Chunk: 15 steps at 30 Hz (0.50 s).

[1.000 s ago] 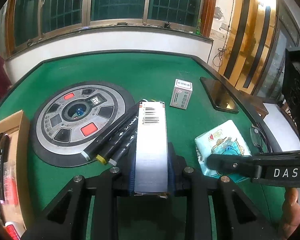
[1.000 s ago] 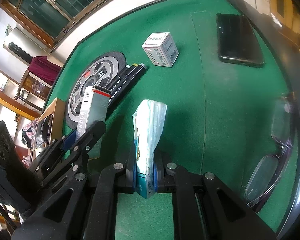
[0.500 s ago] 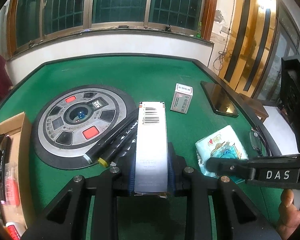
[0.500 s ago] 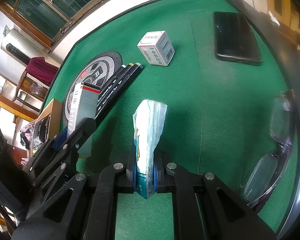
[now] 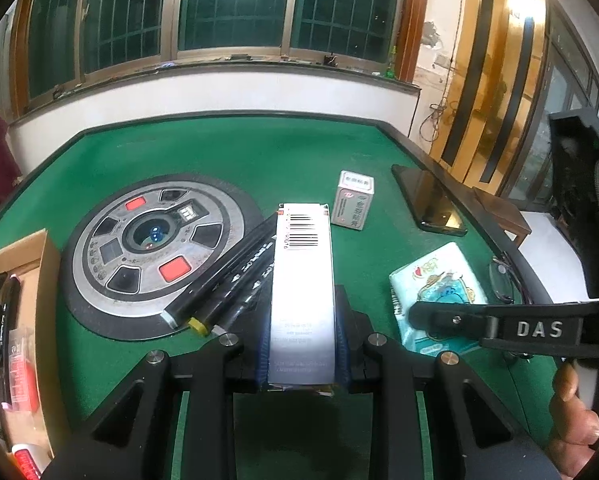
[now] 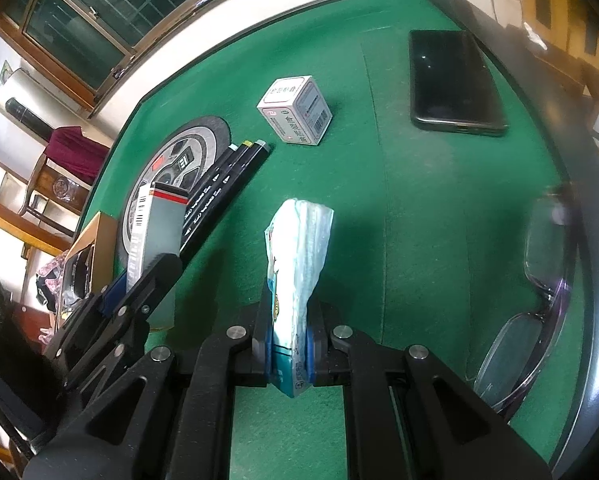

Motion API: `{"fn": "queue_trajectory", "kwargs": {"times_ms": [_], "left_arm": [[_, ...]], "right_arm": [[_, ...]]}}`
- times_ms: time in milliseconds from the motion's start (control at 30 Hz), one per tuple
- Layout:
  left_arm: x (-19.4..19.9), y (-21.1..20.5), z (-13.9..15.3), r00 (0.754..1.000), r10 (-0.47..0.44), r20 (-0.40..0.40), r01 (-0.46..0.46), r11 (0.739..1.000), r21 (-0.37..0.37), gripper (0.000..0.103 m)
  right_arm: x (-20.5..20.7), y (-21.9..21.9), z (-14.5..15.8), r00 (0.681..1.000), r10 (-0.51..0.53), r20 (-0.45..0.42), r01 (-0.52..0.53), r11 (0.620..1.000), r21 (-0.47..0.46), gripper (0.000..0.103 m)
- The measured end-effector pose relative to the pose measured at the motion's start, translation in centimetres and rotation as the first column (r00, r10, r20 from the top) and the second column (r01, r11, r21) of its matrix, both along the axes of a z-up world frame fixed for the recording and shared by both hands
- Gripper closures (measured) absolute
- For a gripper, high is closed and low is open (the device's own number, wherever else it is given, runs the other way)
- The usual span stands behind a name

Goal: Organize objects
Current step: 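Lift the barcode box and tissue pack off the table with both grippers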

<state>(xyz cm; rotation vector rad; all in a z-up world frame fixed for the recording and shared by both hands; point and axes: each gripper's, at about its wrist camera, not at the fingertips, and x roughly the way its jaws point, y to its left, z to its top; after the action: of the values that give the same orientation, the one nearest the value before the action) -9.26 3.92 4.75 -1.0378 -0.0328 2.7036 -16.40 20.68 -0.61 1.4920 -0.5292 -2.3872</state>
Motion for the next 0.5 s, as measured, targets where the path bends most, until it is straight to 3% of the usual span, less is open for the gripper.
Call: {"fn": "queue_trajectory", "kwargs": {"times_ms": [300,500], "left_arm": [[0.2,-0.3,0.5,0.999,0.023,-0.04,-0.022,1.0,0.009,0.08],[2.7,-1.0,2.2,0.994,0.058,-0.095,-0.054,0.998,0.042,0.08]], "right_arm": [[0.2,0.3,0.4,1.0,-0.005,-0.006,0.005,1.0,-0.022,0.094],[0.4,0.0,0.9,1.0,-0.011,-0.028,0.011,1.0,-0.015,0.094]]}}
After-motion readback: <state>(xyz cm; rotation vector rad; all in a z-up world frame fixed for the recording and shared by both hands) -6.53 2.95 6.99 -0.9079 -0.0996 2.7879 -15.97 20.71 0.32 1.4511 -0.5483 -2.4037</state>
